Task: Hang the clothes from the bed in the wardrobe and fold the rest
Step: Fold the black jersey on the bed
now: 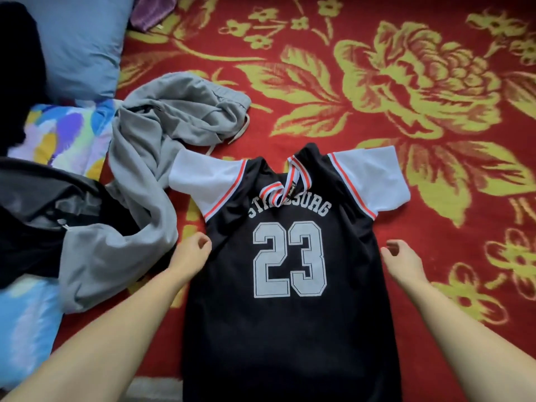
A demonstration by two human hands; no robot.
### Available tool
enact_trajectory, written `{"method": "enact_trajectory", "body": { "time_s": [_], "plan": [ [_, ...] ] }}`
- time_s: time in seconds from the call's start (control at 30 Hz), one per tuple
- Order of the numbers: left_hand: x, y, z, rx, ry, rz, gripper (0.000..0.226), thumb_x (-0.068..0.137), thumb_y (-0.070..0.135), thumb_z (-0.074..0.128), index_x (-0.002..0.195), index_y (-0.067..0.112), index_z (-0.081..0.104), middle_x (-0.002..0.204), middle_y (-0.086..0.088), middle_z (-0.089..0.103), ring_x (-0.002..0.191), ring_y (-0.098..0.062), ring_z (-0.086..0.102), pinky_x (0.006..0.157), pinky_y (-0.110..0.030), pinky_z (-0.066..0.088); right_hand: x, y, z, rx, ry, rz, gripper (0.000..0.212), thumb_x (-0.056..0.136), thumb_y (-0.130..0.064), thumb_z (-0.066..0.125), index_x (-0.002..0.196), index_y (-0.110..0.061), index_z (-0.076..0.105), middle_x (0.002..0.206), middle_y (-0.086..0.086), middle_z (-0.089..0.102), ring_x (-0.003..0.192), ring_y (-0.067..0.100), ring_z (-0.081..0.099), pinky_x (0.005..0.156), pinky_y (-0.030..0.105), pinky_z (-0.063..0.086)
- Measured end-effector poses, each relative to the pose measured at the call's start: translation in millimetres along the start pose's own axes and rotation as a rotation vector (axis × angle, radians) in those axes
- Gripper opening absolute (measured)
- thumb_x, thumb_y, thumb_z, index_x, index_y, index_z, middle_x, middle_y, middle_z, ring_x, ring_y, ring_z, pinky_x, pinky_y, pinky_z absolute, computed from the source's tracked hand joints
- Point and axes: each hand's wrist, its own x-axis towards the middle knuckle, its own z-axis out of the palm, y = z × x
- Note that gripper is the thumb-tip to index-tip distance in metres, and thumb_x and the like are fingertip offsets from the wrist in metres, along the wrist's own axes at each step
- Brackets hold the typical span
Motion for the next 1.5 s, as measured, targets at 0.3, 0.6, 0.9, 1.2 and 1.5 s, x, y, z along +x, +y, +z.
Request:
{"method": "enact_trajectory", "body": {
  "time_s": [0.3, 0.6, 0.9, 1.2, 1.5],
  "plan": [
    [176.3, 92.8, -1.6, 0.420, 0.115, 0.376, 0.048, 0.089, 0.008, 0.043, 0.137, 0.013, 0.041, 0.142, -0.008, 0.043, 0.130, -0.028, 0.040, 0.102, -0.044, 0.038, 168.8, -100.8, 4.3, -0.002, 0.209, -0.160, 0.048, 0.093, -0.008, 0.042, 0.140, -0.009, 0.040, 0.142, 0.016, 0.041, 0.120, 0.036, 0.048, 0.094, 0.044, 0.043],
    [210.2, 71.9, -22.0, 1.084, 0.242, 0.203, 0.016, 0.090, 0.022, 0.047, 0.102, 0.024, 0.056, 0.103, 0.001, 0.066, 0.101, -0.019, 0.058, 0.094, -0.035, 0.032, 212.7, -75.9, 1.6, 0.004, 0.074, 0.137, 0.066, 0.086, -0.027, 0.058, 0.140, 0.000, 0.031, 0.134, 0.024, 0.048, 0.120, 0.041, 0.049, 0.096, 0.046, 0.042],
    [170.8, 70.7, -111.0, 0.805, 0.312, -0.027, 0.028, 0.092, 0.035, 0.052, 0.107, 0.014, 0.063, 0.113, -0.013, 0.064, 0.107, -0.031, 0.058, 0.088, -0.035, 0.043, 176.4, -38.3, -65.4, 0.172, 0.295, 0.134, 0.038, 0.091, -0.017, 0.043, 0.120, 0.007, 0.050, 0.123, 0.035, 0.052, 0.113, 0.049, 0.050, 0.091, 0.044, 0.041],
    [151.7, 35.3, -126.9, 0.634, 0.184, -0.329, 0.062, 0.086, 0.030, 0.065, 0.135, 0.000, 0.043, 0.128, -0.021, 0.054, 0.114, -0.034, 0.054, 0.090, -0.038, 0.044, 158.4, -29.5, -57.6, 0.381, 0.209, 0.039, 0.044, 0.086, -0.016, 0.058, 0.127, -0.002, 0.048, 0.123, 0.022, 0.056, 0.114, 0.039, 0.053, 0.085, 0.041, 0.040],
    [153.7, 12.3, -157.7, 0.150, 0.536, -0.341, 0.039, 0.092, 0.014, 0.054, 0.120, -0.013, 0.054, 0.122, -0.036, 0.053, 0.115, -0.050, 0.049, 0.095, -0.047, 0.039, 141.5, -40.9, -78.2, 0.382, 0.489, 0.131, 0.041, 0.084, -0.018, 0.043, 0.122, -0.004, 0.051, 0.121, 0.028, 0.056, 0.108, 0.043, 0.051, 0.090, 0.041, 0.039]
  ]
}}
